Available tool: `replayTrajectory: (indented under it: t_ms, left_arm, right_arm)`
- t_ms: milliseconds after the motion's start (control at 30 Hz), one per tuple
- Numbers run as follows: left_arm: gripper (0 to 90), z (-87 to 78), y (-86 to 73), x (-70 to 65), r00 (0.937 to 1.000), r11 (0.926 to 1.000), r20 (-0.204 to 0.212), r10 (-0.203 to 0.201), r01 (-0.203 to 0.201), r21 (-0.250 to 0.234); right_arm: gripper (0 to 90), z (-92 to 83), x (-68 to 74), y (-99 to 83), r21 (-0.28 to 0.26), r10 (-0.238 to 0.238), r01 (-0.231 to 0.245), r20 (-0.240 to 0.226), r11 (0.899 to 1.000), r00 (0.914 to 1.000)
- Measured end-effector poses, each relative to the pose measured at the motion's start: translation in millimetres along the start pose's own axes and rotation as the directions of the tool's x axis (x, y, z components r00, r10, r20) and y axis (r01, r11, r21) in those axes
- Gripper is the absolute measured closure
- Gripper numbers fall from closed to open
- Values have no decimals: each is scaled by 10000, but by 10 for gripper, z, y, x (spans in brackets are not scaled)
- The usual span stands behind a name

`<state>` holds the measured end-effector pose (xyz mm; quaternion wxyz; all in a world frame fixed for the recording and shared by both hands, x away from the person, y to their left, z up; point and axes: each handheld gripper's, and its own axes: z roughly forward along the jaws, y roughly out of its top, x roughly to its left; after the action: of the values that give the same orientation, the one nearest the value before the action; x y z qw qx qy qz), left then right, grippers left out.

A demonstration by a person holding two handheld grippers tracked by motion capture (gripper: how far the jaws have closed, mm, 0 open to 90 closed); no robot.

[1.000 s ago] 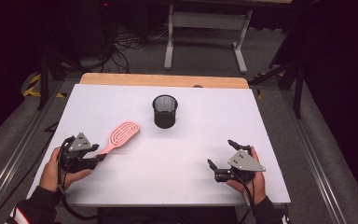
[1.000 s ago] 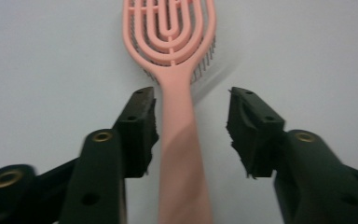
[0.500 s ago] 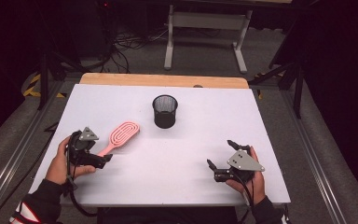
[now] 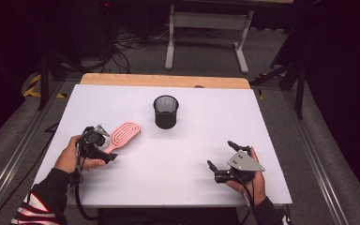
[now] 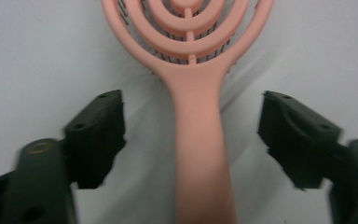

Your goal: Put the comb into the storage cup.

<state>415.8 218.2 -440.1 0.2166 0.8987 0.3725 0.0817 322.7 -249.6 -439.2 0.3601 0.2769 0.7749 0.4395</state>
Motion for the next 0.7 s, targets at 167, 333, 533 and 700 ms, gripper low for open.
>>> replayTrajectory:
  t_ms: [167, 333, 533, 700]
  left_arm:
    - [443, 6, 21, 41, 9997, 9996, 113, -219, 217, 183]
    - [507, 36, 73, 75, 9997, 9995, 48, -227, 226, 212]
    - [559, 55, 99, 55, 9998, 9997, 24, -176, 176, 156]
    - [628, 62, 107, 39, 10000, 10000, -10, -69, 69, 55]
  right_arm:
    - [57, 5, 1, -3, 23, 4, -4, -22, 10000, 10000]
    - [58, 10, 3, -5, 41, 13, -13, -36, 10000, 10000]
    - [58, 15, 3, -9, 65, 28, -27, -73, 10000, 10000]
    - [58, 15, 6, -9, 73, -4, 4, -91, 10000, 10000]
